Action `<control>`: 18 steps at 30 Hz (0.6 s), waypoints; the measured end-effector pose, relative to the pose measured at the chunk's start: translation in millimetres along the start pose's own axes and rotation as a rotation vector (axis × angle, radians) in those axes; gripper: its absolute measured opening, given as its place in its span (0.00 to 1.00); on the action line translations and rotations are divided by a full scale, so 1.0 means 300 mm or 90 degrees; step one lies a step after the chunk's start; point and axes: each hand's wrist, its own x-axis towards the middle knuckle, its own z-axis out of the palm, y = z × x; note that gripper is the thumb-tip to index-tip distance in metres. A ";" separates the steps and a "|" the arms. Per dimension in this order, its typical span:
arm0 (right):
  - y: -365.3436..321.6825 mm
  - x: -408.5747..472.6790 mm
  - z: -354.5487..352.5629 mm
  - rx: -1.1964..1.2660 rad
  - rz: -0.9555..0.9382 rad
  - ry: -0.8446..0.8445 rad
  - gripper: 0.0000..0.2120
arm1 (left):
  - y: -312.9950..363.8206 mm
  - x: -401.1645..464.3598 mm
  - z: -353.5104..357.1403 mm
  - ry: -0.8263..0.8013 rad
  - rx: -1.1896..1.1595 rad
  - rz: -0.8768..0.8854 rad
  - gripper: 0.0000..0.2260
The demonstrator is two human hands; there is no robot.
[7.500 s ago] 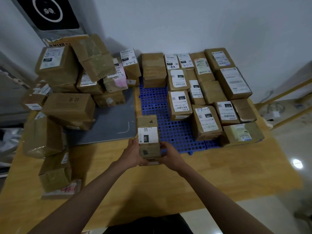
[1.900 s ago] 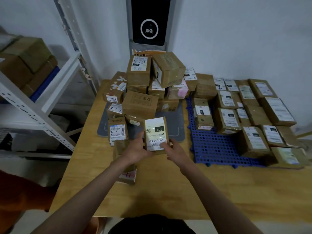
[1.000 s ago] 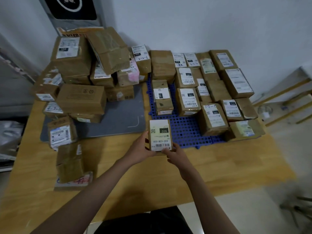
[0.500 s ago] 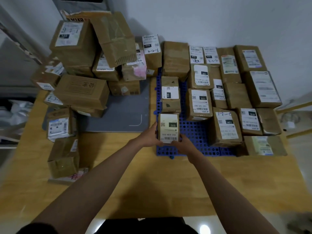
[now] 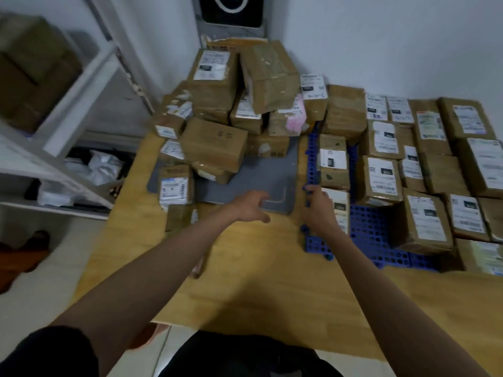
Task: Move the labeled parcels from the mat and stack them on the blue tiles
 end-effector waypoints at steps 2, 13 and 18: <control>-0.077 -0.013 0.071 -0.003 -0.033 -0.061 0.24 | -0.067 -0.057 -0.039 0.013 0.001 -0.009 0.32; -0.374 -0.134 0.455 0.061 -0.025 -0.359 0.25 | -0.485 -0.330 -0.159 0.302 -0.073 -0.221 0.15; -0.427 -0.181 0.569 0.150 0.029 -0.427 0.22 | -0.564 -0.376 -0.088 0.149 -0.136 -0.313 0.26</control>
